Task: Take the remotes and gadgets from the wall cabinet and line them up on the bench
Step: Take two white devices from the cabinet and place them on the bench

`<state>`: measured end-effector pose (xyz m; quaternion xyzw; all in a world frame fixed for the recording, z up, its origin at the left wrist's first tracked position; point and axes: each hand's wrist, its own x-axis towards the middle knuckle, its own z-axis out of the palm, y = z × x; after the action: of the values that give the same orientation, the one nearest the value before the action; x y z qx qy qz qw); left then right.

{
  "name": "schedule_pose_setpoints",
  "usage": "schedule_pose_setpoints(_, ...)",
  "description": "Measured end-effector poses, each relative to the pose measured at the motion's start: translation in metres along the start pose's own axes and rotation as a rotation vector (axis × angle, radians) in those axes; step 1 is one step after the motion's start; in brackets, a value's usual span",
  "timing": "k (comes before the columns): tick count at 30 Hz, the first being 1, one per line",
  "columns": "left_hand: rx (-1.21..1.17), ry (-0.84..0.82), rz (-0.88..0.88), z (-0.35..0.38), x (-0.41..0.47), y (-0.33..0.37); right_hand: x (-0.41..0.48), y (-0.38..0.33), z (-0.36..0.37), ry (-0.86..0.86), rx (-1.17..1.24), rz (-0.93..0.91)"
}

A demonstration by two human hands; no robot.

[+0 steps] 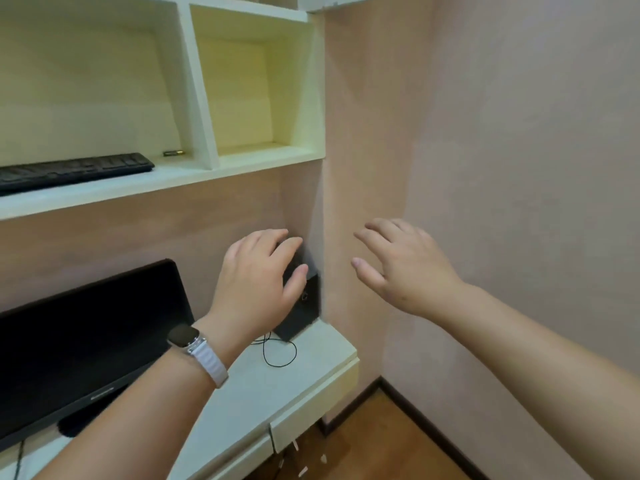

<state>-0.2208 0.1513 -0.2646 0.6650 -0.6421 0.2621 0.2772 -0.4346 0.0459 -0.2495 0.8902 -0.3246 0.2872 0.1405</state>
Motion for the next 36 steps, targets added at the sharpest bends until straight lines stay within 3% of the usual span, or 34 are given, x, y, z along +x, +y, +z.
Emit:
schedule_pose_setpoints(12,0.144,0.036,-0.037,0.015,0.113,-0.055,0.139,0.044,0.027,0.124,0.082,-0.085)
schedule_pose_setpoints(25,0.297,0.302,-0.017,0.004,0.293,-0.092,0.314,0.108,0.013,0.397,0.027,-0.344)
schedule_pose_setpoints(30,0.322,0.411,0.09,-0.032,0.351,-0.114,0.373,0.104,-0.008,0.469,0.016,-0.412)
schedule_pose_setpoints(33,0.325,0.402,0.133,-0.059,0.39,-0.123,0.403,0.097,-0.025,0.502,-0.042,-0.452)
schedule_pose_setpoints(36,0.33,0.235,0.1,-0.079,0.432,-0.133,0.439,0.091,-0.045,0.458,-0.102,-0.464)
